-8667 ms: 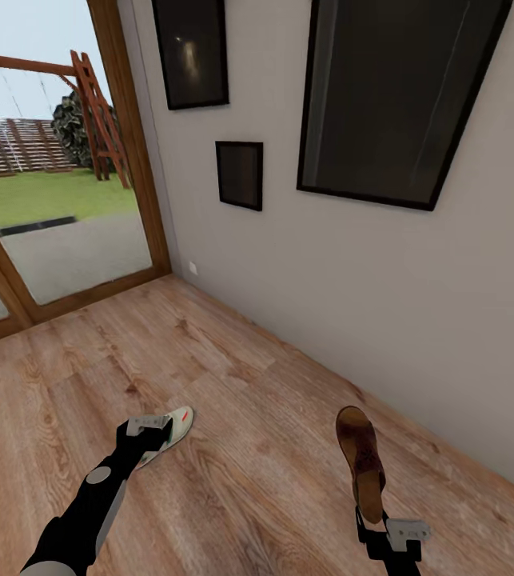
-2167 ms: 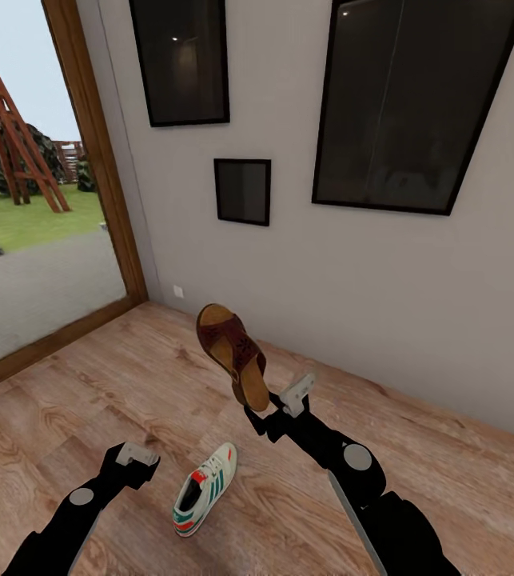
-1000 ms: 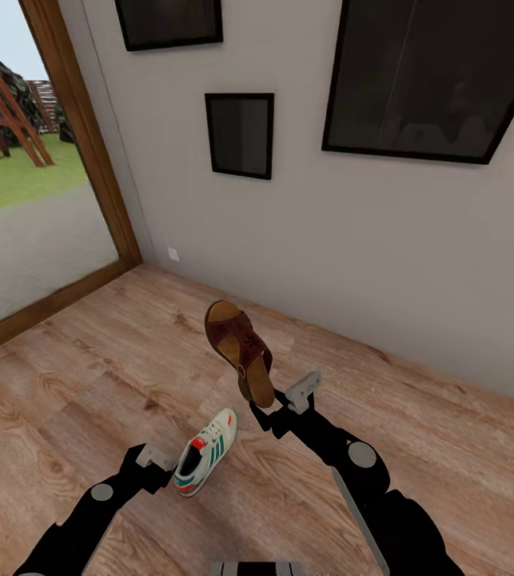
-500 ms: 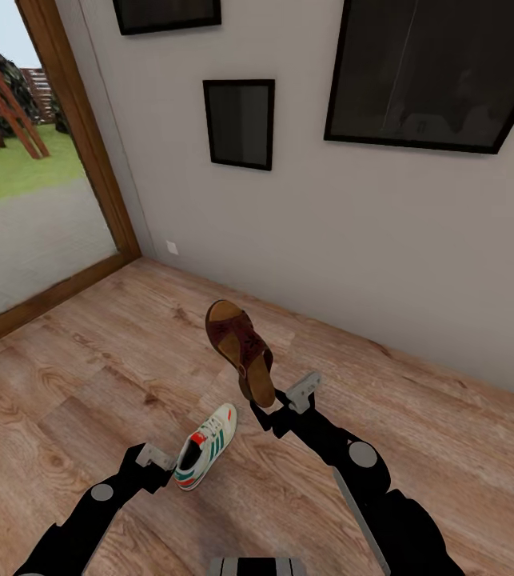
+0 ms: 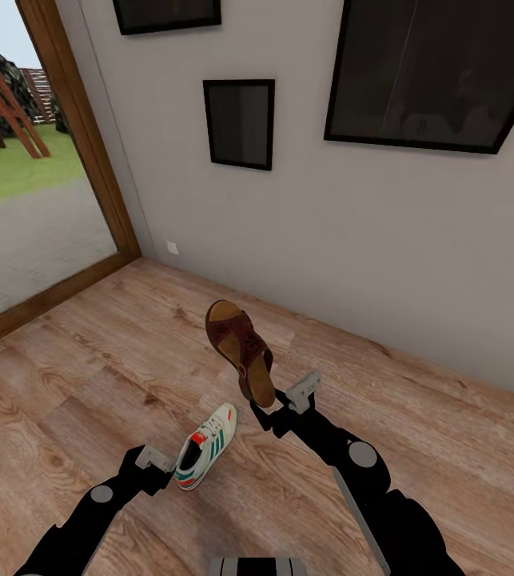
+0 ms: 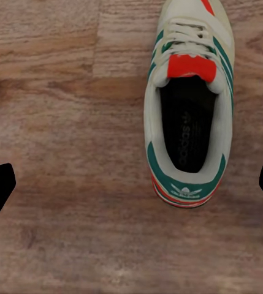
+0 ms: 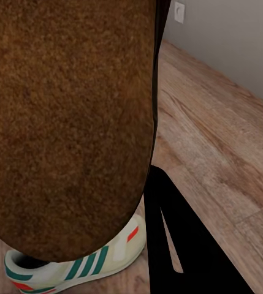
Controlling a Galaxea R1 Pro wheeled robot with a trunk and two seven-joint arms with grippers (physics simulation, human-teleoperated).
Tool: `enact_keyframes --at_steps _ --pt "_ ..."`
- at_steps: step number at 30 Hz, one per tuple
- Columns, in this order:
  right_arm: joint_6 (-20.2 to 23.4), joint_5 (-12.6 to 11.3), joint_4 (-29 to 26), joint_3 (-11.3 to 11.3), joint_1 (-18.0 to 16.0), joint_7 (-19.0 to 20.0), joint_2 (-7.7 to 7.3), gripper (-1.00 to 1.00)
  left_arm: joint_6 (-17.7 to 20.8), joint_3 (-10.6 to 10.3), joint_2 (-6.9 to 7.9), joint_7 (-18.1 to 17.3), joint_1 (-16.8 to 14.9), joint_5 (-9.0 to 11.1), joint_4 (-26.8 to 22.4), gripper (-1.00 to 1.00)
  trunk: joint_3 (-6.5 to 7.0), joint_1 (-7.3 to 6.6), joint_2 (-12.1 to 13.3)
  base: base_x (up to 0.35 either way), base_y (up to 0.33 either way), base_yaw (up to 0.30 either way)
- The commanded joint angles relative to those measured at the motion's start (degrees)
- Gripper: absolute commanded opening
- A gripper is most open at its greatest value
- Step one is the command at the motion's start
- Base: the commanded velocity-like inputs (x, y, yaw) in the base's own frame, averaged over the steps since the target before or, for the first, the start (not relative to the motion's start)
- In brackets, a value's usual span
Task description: Pick up the two gym shoes and the two sandals from the corridor floor and place them onto the hallstand (shoe rack) in the corridor, making sure they are on the rack and not on the floor. Arrange them so the two gym shoes are next to each other and the two sandals are next to each other.
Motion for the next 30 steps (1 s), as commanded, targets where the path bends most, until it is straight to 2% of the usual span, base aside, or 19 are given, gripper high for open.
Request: enact_keyframes --at_steps 1,14,30 --pt "0.4 0.0 -0.1 0.0 0.0 0.1 0.01 -1.00 0.1 0.0 0.01 -0.2 0.0 -0.3 -0.1 1.00 -0.05 -0.01 0.0 0.000 0.000 0.000" --pt "0.4 0.0 -0.1 0.1 0.0 0.1 0.04 -1.00 0.0 -0.1 0.00 -0.2 0.0 -0.4 -0.6 1.00 -0.05 -0.01 0.0 0.000 0.000 -0.003" --pt "0.4 0.0 -0.1 0.1 0.0 0.1 0.05 -1.00 -0.1 -0.1 0.04 -0.3 0.0 -0.4 -0.7 1.00 -0.04 -0.01 0.0 0.000 0.000 -0.058"
